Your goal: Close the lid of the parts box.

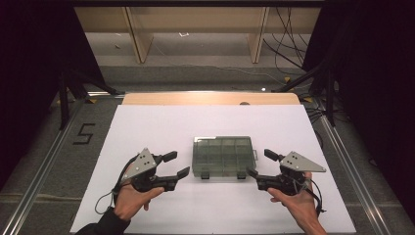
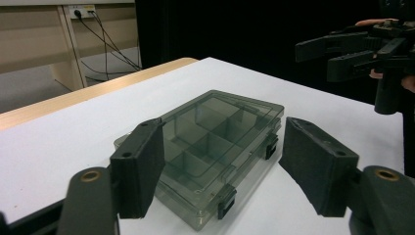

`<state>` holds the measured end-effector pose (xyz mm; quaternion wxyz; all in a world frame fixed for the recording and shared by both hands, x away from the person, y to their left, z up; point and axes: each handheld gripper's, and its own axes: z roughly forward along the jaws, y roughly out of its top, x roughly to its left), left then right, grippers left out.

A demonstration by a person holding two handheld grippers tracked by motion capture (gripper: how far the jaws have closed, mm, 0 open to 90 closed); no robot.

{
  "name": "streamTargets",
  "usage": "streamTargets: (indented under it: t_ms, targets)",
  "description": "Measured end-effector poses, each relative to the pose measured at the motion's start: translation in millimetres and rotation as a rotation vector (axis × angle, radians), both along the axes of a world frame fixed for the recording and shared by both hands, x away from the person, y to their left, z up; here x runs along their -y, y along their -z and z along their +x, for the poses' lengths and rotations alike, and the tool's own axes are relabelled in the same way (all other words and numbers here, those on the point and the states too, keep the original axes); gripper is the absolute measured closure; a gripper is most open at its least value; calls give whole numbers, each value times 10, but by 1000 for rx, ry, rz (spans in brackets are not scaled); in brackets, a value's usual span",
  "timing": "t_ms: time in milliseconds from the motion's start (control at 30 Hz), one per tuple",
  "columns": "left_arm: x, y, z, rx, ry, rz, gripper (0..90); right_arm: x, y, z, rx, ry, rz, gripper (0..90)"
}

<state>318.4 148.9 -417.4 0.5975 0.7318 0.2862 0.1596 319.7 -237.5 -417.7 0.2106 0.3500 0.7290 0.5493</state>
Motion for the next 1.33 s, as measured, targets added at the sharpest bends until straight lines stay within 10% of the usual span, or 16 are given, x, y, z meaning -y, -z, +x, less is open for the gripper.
streamTargets:
  t_ms: [1333]
  targets:
    - [-47, 64, -202, -11, -5, -16, 231, -1, 43, -184, 11, -29, -1, 161]
